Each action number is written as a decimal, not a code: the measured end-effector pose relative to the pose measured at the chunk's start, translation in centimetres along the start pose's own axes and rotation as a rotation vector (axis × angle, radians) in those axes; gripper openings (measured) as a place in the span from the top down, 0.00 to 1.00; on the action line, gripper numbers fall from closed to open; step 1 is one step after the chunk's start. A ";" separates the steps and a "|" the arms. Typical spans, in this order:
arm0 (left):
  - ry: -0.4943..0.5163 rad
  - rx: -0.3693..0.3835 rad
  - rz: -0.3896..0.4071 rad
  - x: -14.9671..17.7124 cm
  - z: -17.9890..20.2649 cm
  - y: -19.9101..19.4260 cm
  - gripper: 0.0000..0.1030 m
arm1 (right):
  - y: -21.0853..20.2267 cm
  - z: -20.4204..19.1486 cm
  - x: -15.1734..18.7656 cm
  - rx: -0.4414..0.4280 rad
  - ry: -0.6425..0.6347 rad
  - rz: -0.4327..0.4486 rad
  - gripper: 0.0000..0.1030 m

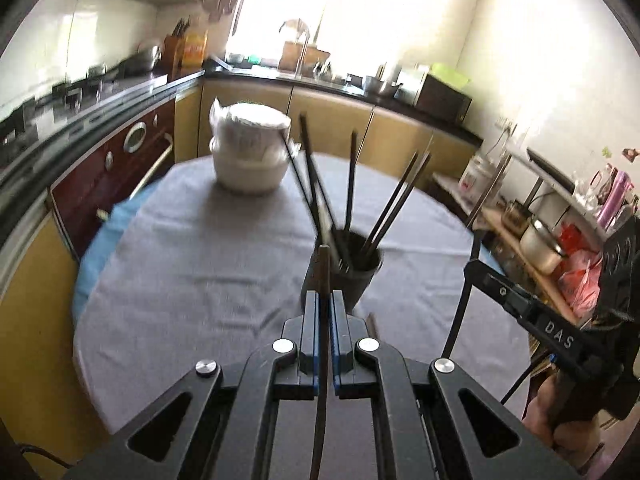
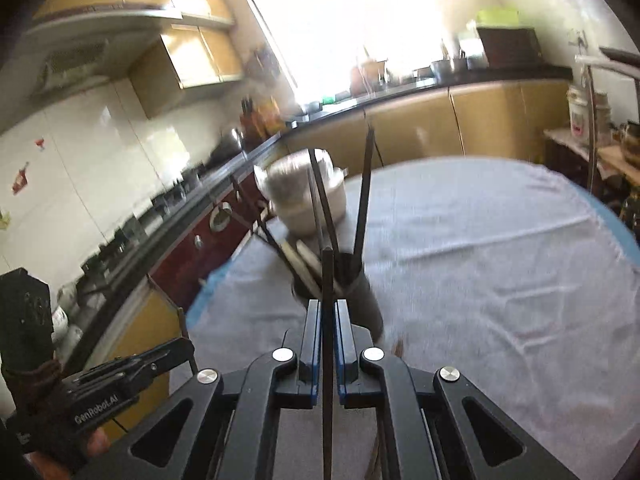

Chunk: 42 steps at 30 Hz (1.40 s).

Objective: Organize utensils
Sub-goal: 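Carry the held chopsticks above the black holder with both grippers, then lower the chopsticks into the black holder and open both grippers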

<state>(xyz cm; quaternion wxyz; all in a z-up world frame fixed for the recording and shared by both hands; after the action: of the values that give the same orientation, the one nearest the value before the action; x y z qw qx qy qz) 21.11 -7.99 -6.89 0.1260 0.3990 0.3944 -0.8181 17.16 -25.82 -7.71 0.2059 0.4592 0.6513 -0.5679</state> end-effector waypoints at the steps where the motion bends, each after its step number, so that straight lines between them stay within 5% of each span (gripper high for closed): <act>1: 0.008 0.000 0.011 -0.6 0.1 -0.1 0.95 | -0.4 0.0 -0.5 0.001 0.003 0.019 0.94; 12: 0.087 0.020 0.062 -5.9 2.7 -0.8 0.95 | -2.6 -0.2 -6.4 0.018 0.011 0.162 0.94; 26: 0.242 0.008 0.116 -14.4 6.9 -1.6 0.95 | 0.1 -3.1 -14.4 0.074 0.001 0.320 0.94; 33: 0.204 0.029 0.166 -16.9 6.3 -0.5 0.96 | 3.4 -3.2 -15.2 0.127 0.065 0.356 0.94; 42: 0.127 0.017 0.074 -14.7 3.2 3.9 0.96 | 7.6 -3.3 -12.9 0.154 0.019 0.306 0.94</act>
<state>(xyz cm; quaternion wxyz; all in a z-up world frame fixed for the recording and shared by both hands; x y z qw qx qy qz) 30.89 -14.54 3.27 0.1278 0.4656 0.3797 -0.7891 30.72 -27.98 -0.78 0.2484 0.5727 0.5302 -0.5737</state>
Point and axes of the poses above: each gripper's, at about its wrist camera, not at the fingertips, and y roughly the way its jaws point, z to its right, x to its underside, the point moved 4 cm from there along y, roughly the way its jaws point, and after that the axes turned 12 degrees about x, right-handed, at the moved point
